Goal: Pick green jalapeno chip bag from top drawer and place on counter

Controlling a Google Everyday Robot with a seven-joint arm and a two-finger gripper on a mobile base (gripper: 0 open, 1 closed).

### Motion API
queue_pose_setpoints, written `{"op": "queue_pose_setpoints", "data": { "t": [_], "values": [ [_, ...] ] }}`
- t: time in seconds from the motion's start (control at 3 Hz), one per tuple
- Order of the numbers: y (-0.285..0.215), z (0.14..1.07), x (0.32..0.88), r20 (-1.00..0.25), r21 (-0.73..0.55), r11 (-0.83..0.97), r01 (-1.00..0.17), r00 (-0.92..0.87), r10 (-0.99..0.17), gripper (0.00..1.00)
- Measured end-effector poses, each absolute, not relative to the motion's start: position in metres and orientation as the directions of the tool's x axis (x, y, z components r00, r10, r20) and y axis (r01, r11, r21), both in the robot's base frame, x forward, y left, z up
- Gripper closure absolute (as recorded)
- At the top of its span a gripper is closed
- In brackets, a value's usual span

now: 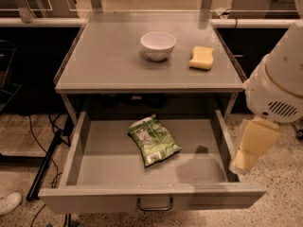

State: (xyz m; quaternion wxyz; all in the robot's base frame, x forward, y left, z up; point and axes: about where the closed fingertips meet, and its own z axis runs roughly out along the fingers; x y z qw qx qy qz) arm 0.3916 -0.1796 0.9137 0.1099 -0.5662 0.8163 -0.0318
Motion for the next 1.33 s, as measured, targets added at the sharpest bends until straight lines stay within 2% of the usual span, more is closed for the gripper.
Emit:
{"op": "queue_pose_setpoints", "data": {
  "t": [0.67, 1.33],
  "values": [
    [-0.126, 0.862, 0.416, -0.198, -0.202, 0.406, -0.891, -0.369, -0.908, 0.0],
    [-0.108, 0.839, 0.417, -0.199, -0.184, 0.439, -0.879, -0.404, -0.893, 0.0]
  ]
}}
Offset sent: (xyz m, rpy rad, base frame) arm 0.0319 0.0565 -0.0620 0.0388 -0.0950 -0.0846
